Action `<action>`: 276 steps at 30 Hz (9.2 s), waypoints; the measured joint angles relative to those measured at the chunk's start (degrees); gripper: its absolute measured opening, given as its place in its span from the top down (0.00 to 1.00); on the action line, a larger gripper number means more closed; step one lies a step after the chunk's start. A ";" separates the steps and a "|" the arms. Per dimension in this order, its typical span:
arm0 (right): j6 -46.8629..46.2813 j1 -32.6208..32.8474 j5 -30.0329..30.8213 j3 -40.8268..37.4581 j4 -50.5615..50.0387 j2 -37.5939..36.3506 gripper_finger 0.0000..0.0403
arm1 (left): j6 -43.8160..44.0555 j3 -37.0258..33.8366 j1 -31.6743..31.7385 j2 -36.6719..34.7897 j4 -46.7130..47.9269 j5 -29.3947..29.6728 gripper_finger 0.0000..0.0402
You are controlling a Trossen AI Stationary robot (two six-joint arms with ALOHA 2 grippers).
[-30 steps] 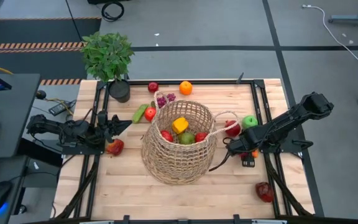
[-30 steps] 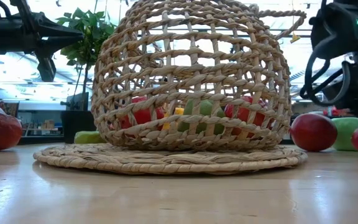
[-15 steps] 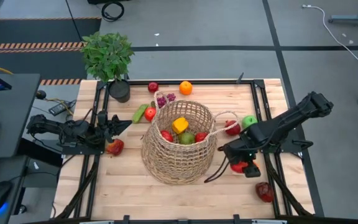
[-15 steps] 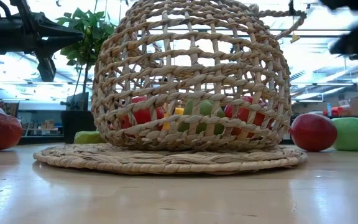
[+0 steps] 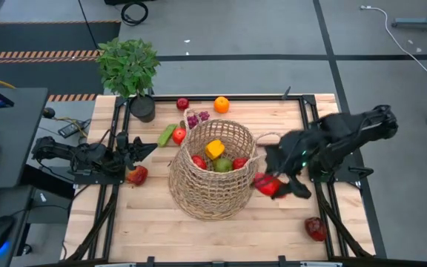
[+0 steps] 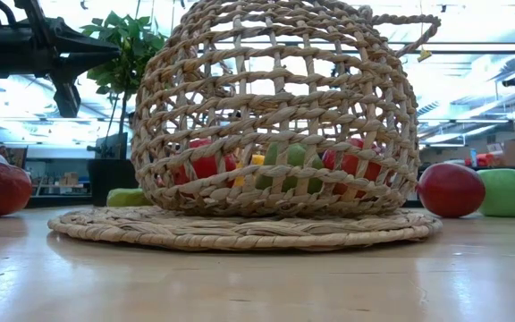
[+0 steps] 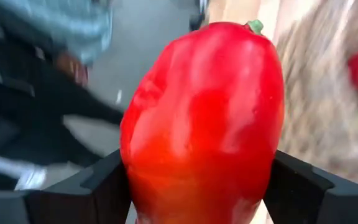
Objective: Build produce basket
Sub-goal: Put the red mango into the brown basket, then put the orange into the brown basket
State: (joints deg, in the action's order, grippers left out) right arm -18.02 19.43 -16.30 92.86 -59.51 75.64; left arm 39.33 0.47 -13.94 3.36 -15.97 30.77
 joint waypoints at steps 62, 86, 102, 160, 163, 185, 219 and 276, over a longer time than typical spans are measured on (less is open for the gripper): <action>-21.31 -15.09 24.07 9.33 25.97 9.64 0.26 | 0.00 0.01 -0.01 0.00 -0.01 0.02 0.91; -21.12 -17.28 20.66 9.33 19.99 9.64 0.26 | 0.00 0.01 -0.01 0.00 -0.02 0.02 0.91; -17.64 -17.76 20.13 9.33 18.66 9.62 0.26 | 0.00 0.01 0.00 0.00 -0.02 0.00 0.91; 55.06 -17.28 29.44 9.33 11.03 20.77 0.26 | 0.00 0.01 0.00 0.00 0.00 0.02 0.91; 62.04 -17.26 29.41 9.33 9.64 20.94 0.26 | 0.00 0.00 -0.02 0.01 0.00 0.00 0.91; 52.70 -22.95 5.57 9.35 -0.18 30.52 0.26 | -0.01 0.00 -0.01 0.04 0.03 0.01 0.92; 42.62 -28.39 5.05 4.44 -8.94 32.09 0.26 | 0.00 0.00 -0.01 0.02 0.00 0.00 0.91; 21.14 -55.78 8.25 11.81 9.81 25.64 0.10 | 0.00 0.00 0.00 0.00 0.00 0.00 0.91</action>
State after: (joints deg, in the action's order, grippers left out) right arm 3.11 -36.35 -8.05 104.67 -49.71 101.27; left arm 39.33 0.48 -13.93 3.36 -15.97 30.76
